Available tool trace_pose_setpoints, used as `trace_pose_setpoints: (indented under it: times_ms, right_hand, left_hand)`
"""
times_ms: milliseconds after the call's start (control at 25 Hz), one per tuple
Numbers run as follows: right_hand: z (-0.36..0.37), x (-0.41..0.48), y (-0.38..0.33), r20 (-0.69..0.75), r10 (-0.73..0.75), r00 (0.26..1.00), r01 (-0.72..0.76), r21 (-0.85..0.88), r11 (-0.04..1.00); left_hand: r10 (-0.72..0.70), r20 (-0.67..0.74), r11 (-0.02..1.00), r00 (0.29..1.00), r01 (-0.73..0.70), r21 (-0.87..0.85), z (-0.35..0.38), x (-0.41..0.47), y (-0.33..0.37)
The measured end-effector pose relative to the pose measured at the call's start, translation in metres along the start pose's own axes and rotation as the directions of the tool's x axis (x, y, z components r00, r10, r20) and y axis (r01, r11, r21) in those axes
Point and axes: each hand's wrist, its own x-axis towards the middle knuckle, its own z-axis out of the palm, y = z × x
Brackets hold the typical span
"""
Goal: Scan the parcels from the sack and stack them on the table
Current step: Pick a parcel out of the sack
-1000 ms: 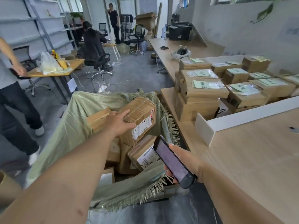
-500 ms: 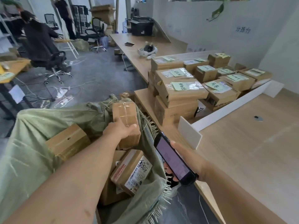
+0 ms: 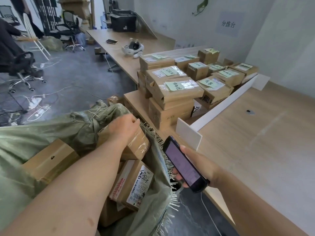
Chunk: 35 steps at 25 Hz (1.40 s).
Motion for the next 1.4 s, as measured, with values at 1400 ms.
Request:
trace_pose_setpoints:
  times_ms: [1400]
  right_hand:
    - [-0.259, -0.446, 0.253, -0.652, 0.03, 0.757, 0.201, 0.276, 0.94]
  left_hand:
    - [0.853, 0.447, 0.445, 0.27, -0.824, -0.351, 0.107, -0.382, 0.453]
